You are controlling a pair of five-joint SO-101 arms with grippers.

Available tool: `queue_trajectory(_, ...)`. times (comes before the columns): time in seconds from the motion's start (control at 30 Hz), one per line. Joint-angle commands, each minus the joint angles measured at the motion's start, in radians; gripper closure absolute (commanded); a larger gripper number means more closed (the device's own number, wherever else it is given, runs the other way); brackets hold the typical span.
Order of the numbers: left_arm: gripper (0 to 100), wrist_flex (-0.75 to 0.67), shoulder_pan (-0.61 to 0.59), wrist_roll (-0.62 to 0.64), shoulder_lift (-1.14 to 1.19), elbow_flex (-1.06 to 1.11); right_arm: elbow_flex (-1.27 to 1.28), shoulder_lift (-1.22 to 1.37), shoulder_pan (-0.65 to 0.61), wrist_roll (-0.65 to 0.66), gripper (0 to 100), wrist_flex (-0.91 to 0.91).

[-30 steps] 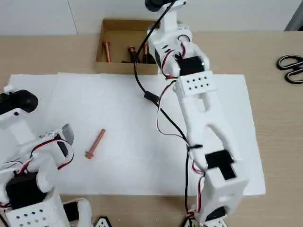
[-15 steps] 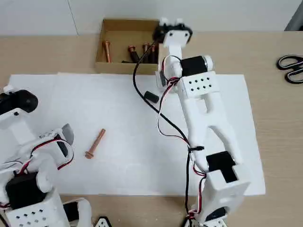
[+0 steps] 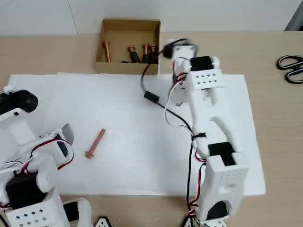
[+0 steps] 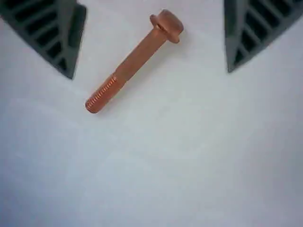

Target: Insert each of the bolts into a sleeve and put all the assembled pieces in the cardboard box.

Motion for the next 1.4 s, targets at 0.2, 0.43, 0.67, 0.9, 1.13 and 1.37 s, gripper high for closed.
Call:
queue_trajectory(0.2,80,0.0,-0.006,-0.006,-0.009,-0.004,-0.049,0.021,-0.07,0.253,73.8,-0.122)
queue_trajectory(0.43,80,-0.002,-0.005,-0.006,-0.009,-0.004,-0.149,0.093,-0.128,0.255,76.8,-0.17)
queue_trajectory(0.67,80,-0.003,-0.005,-0.006,-0.009,-0.002,-0.354,0.249,-0.171,0.253,76.7,-0.122)
queue_trajectory(0.9,80,-0.003,-0.005,-0.006,-0.009,-0.002,-0.539,0.415,-0.171,0.253,76.7,-0.09)
queue_trajectory(1.13,80,-0.003,-0.005,-0.006,-0.009,-0.002,-0.612,0.516,-0.173,0.253,76.7,-0.09)
queue_trajectory(1.37,80,-0.003,-0.005,-0.006,-0.009,-0.002,-0.612,0.565,-0.179,0.253,76.8,-0.091)
